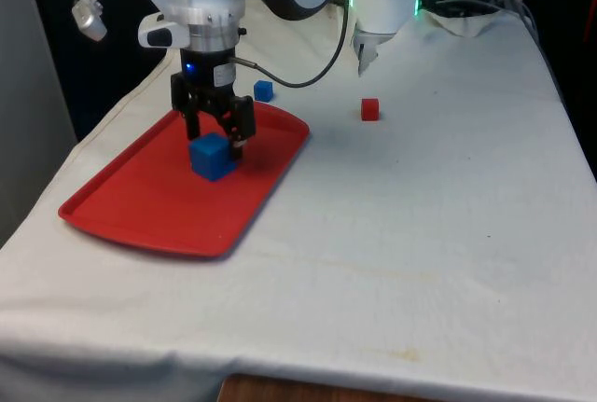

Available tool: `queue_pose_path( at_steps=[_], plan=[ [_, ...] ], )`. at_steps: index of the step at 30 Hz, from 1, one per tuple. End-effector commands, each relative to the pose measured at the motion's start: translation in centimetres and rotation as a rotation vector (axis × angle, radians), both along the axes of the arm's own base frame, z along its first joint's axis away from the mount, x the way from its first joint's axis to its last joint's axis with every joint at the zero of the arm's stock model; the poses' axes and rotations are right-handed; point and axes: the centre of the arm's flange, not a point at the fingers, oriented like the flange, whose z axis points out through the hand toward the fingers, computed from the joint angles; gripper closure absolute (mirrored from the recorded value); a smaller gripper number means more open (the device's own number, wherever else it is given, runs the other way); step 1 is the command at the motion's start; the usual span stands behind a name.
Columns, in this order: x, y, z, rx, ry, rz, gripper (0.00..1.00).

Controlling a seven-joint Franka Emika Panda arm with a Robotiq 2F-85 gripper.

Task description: Pick up the largest block and place it onto the tray.

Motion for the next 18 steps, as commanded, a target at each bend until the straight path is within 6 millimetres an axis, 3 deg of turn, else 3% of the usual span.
queue_pose_path(
  at_steps=[1, 12, 18],
  plan=[
    [0.0, 0.0, 0.0, 0.0, 0.0, 0.0, 0.02],
    [0.0, 0.0, 0.0, -0.001, 0.0, -0.001, 0.0],
    [0.1, -0.3, 2.1, -0.002, -0.015, -0.013, 0.0]
  ],
)
